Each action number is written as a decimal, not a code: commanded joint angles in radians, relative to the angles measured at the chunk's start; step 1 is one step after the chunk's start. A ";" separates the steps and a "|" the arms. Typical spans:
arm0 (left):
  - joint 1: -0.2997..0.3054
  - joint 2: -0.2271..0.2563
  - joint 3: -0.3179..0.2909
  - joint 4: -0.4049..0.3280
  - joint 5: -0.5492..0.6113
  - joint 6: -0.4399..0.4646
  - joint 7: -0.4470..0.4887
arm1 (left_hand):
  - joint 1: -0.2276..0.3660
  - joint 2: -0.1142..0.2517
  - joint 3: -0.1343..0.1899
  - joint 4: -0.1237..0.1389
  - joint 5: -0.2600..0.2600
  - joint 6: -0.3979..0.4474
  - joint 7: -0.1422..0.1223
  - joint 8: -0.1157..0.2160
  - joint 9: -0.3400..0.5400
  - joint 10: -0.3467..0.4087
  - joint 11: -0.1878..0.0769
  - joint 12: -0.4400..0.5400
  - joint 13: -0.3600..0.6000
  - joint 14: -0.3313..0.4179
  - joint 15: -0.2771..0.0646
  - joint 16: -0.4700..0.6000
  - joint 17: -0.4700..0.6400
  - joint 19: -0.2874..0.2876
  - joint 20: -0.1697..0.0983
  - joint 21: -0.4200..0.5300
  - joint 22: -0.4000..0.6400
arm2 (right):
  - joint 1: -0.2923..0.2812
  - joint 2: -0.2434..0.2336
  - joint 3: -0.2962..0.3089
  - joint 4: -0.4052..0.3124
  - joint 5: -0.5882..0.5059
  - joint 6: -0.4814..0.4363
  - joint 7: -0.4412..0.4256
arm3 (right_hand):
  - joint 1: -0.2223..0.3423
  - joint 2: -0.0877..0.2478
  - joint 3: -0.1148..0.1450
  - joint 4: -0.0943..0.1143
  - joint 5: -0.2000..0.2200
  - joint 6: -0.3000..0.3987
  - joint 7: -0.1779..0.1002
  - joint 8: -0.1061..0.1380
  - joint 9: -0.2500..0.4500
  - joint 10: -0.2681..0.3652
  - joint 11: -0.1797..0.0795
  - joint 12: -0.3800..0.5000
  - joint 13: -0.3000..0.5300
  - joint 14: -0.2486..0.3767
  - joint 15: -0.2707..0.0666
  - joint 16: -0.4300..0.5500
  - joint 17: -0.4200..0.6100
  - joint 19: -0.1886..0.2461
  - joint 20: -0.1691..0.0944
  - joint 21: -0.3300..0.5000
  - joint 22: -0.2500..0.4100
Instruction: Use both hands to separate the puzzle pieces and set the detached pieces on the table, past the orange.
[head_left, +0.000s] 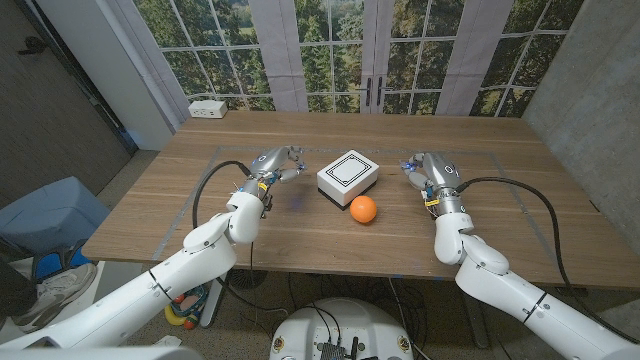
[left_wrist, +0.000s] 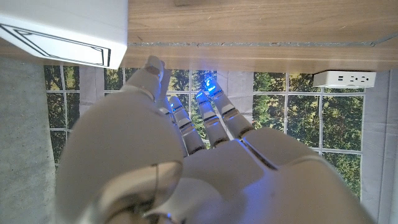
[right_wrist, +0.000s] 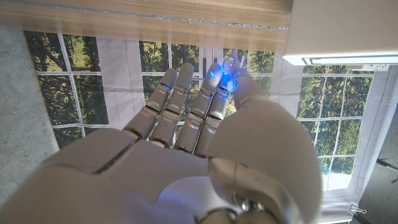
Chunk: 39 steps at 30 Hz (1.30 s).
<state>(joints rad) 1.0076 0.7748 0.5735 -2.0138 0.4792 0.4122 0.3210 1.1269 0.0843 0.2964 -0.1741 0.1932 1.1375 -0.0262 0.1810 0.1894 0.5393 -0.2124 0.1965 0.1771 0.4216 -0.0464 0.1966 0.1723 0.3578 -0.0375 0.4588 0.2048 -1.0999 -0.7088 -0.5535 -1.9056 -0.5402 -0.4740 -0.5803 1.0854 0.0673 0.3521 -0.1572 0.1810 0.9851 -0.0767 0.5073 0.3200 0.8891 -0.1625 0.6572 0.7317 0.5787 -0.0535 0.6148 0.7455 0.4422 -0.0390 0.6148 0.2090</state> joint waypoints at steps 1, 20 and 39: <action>-0.033 0.042 0.042 -0.012 0.046 0.071 -0.081 | 0.011 -0.003 -0.003 -0.001 0.009 -0.002 0.008 0.002 0.002 0.005 0.002 0.000 0.003 0.002 -0.152 -0.003 0.002 -0.004 0.003 0.004 0.002 | 0.044 -0.033 -0.050 -0.029 -0.013 -0.106 0.103 | -0.005 0.005 0.001 0.005 0.002 -0.010 0.003 0.004 0.001 -0.003 0.000 -0.006 -0.003 -0.007 -0.160 -0.006 0.002 -0.007 -0.004 0.012 0.003; -0.077 0.070 0.091 -0.009 0.115 0.103 -0.170 | -0.005 -0.005 -0.016 0.008 0.010 -0.029 0.007 -0.004 0.002 -0.018 -0.001 -0.008 0.003 -0.032 -0.135 -0.014 0.003 -0.013 0.006 0.005 0.001 | 0.122 -0.061 -0.144 -0.055 -0.067 -0.265 0.254 | -0.018 0.012 0.001 0.009 0.007 -0.044 0.002 -0.006 -0.005 -0.044 0.008 -0.031 -0.007 -0.020 -0.155 -0.031 0.002 -0.025 0.003 0.019 0.000; -0.096 0.091 0.084 -0.019 0.113 0.088 -0.244 | -0.118 -0.043 -0.077 0.028 0.011 -0.397 0.004 -0.020 -0.002 -0.200 0.084 -0.016 0.003 -0.130 -0.054 -0.009 0.008 -0.081 0.052 -0.016 -0.006 | 0.158 -0.076 -0.175 -0.069 -0.050 -0.321 0.324 | -0.172 -0.027 -0.072 0.031 0.002 -0.441 0.029 -0.198 -0.067 -0.402 0.087 -0.272 -0.095 -0.199 -0.076 -0.125 -0.005 -0.101 0.057 0.038 -0.011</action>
<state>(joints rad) 0.9105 0.8581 0.6750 -2.0323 0.6099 0.5264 0.0868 1.0302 0.0379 0.2256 -0.1501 0.2002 0.8079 -0.0131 0.1620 0.1859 0.3604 -0.1385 0.1809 0.1771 0.3011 -0.0406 0.1811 0.1748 0.2856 0.0092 0.4506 0.1994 -0.9500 -0.7761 -0.7294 -1.9679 -0.6183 -0.7913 -0.2703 0.9419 0.0448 0.2921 -0.1305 0.1857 0.6107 -0.0563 0.3436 0.2640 0.5449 -0.0915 0.4274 0.6524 0.4111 -0.0443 0.5042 0.7478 0.3536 0.0101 0.6477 0.1978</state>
